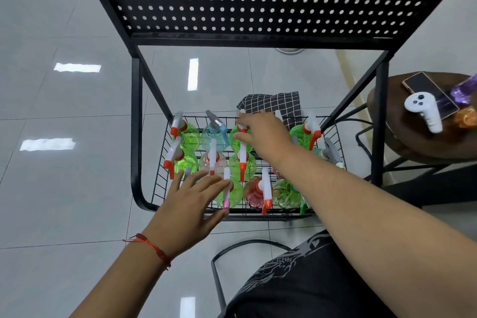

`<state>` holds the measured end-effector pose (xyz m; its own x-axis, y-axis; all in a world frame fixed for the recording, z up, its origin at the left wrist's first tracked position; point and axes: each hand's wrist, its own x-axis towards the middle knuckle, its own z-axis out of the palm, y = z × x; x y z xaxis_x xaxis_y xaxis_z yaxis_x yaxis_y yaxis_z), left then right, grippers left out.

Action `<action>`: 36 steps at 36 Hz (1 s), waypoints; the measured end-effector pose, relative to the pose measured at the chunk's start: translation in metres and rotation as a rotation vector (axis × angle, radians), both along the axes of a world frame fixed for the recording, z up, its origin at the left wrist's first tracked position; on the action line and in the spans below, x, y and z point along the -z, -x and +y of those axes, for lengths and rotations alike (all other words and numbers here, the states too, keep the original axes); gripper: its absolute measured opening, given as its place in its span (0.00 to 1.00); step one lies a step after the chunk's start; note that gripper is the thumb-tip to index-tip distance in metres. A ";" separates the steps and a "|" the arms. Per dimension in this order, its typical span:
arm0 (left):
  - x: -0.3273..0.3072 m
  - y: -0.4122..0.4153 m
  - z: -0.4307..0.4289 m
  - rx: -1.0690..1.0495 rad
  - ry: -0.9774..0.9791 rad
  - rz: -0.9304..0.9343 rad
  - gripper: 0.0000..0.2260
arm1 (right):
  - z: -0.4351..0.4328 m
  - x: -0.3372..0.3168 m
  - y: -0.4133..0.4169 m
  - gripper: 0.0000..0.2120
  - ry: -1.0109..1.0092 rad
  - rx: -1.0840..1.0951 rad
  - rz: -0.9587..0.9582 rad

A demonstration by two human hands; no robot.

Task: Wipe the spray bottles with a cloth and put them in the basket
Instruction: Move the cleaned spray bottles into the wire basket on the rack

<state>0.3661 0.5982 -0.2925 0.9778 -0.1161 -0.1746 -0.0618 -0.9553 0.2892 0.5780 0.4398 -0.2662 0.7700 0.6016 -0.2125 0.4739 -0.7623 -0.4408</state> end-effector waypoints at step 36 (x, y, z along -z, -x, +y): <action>-0.003 -0.031 0.008 -0.179 0.177 -0.202 0.22 | 0.048 0.007 -0.023 0.18 0.184 -0.485 -0.331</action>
<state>0.3967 0.6060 -0.2894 0.9982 0.0494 0.0332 0.0292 -0.8920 0.4511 0.6015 0.4881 -0.2736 0.4609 0.8760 -0.1424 0.8749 -0.4754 -0.0925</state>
